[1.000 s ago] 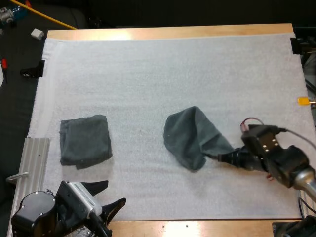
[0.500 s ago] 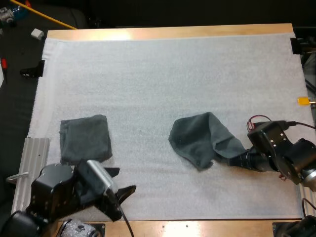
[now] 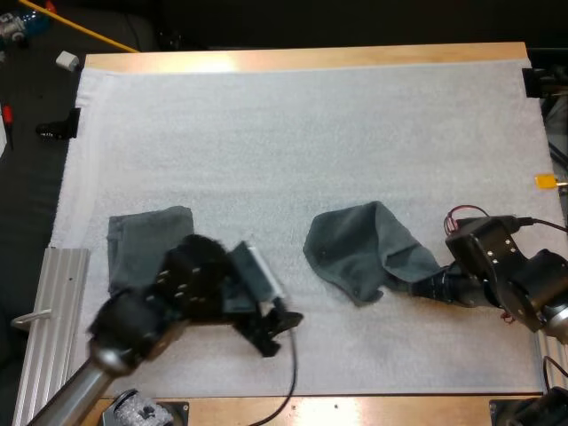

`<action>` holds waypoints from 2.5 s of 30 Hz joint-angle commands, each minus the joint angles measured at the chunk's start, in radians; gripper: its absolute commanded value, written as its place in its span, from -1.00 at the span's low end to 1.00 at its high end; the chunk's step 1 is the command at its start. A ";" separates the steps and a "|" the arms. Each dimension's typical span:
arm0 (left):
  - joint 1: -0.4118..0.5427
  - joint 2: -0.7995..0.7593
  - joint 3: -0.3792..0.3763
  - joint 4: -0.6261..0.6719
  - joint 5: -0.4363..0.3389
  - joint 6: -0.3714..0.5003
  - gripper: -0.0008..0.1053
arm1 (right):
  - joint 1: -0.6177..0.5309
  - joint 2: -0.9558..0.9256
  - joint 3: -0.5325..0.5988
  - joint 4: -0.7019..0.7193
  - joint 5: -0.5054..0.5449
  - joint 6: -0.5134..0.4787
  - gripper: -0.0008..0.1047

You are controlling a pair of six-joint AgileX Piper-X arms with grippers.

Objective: Pick towel from pile, fold and stack

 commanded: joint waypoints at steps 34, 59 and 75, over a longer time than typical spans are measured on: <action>-0.168 0.657 -0.024 -0.450 -0.198 -0.091 0.16 | -0.003 -0.011 -0.002 0.004 0.001 -0.005 -0.95; -0.207 0.795 -0.097 -0.372 -0.277 -0.087 -0.81 | -0.004 -0.009 -0.002 0.008 0.008 0.002 -0.96; -0.206 0.571 -0.159 -0.205 -0.322 -0.079 -0.99 | 0.001 -0.024 0.006 -0.048 0.003 0.005 -0.97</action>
